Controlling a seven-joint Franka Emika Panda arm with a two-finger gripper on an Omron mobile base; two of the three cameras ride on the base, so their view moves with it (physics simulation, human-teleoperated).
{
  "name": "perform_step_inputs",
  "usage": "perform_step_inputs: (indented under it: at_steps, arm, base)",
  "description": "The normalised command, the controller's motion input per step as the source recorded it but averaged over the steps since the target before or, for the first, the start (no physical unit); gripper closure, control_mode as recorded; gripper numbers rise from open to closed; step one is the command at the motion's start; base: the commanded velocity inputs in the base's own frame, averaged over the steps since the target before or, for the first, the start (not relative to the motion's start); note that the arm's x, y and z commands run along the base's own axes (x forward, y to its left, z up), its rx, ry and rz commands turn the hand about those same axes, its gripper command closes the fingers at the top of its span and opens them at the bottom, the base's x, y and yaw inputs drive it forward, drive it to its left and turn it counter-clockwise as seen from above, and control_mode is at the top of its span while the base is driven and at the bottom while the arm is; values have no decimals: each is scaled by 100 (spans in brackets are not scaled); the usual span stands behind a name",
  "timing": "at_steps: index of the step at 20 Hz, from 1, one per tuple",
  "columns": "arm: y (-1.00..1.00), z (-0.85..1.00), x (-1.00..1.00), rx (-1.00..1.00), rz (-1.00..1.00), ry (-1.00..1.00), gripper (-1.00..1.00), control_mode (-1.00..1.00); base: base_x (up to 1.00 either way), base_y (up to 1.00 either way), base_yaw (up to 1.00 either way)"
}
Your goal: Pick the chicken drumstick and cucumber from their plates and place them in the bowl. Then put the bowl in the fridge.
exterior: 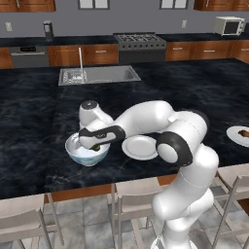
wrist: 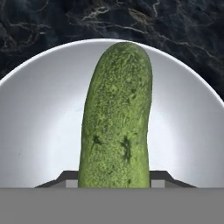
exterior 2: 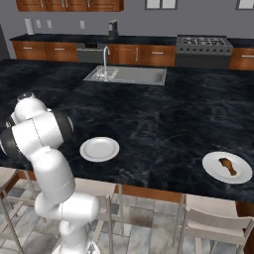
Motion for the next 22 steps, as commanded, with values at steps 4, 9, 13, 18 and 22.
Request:
perform_step_inputs:
  at_steps: [4,9,13,18,22]
  arm:
    - [-6,0,0,10,0,2,-100,-100]
    - [-13,0,0,10,0,1,-100,-100]
    - [-13,0,0,10,0,0,-100,-100]
    - [-9,6,0,9,0,0,-100,-100]
    - [-22,44,-6,6,0,0,-100,-100]
  base:
    - [0,0,0]
    - [0,0,0]
    - [0,0,0]
    - [0,0,0]
    - [0,0,0]
